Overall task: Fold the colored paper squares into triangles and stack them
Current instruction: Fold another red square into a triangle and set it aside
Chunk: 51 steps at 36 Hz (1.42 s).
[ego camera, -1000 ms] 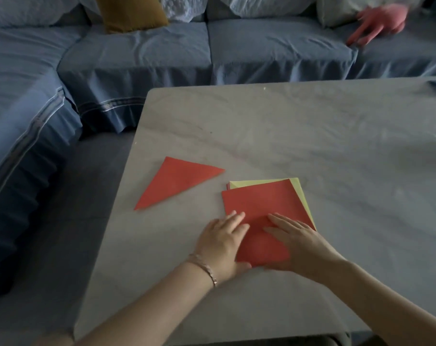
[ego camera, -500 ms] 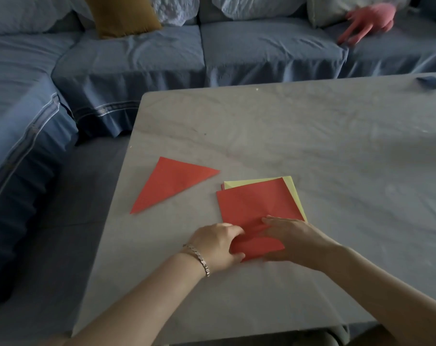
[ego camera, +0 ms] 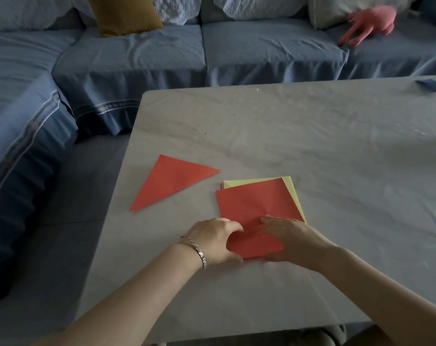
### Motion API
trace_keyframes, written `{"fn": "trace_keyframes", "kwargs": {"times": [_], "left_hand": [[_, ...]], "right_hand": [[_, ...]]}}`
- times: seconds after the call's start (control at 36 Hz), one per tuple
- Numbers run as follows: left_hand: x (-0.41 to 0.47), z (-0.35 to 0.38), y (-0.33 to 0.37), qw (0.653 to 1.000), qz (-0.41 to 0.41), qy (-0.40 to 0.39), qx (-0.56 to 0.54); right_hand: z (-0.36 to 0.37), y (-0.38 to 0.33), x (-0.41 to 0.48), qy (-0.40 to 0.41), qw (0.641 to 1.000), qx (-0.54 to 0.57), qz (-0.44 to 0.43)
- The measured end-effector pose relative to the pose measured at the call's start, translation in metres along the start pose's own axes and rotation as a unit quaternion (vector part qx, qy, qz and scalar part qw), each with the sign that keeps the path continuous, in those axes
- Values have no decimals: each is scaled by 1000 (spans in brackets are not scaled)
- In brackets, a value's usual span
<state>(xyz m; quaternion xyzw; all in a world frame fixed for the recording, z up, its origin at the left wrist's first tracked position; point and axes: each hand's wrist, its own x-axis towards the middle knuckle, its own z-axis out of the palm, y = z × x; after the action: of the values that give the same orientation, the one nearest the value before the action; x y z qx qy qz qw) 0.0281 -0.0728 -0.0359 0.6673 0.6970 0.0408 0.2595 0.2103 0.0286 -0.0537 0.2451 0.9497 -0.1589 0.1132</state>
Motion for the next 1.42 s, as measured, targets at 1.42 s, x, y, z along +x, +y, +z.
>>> {"fn": "trace_keyframes", "kwargs": {"times": [1.42], "left_hand": [[-10,-4,10,921,-153,155,-324]], "right_hand": [[-9,-1,-29,272,885,374,60]]}}
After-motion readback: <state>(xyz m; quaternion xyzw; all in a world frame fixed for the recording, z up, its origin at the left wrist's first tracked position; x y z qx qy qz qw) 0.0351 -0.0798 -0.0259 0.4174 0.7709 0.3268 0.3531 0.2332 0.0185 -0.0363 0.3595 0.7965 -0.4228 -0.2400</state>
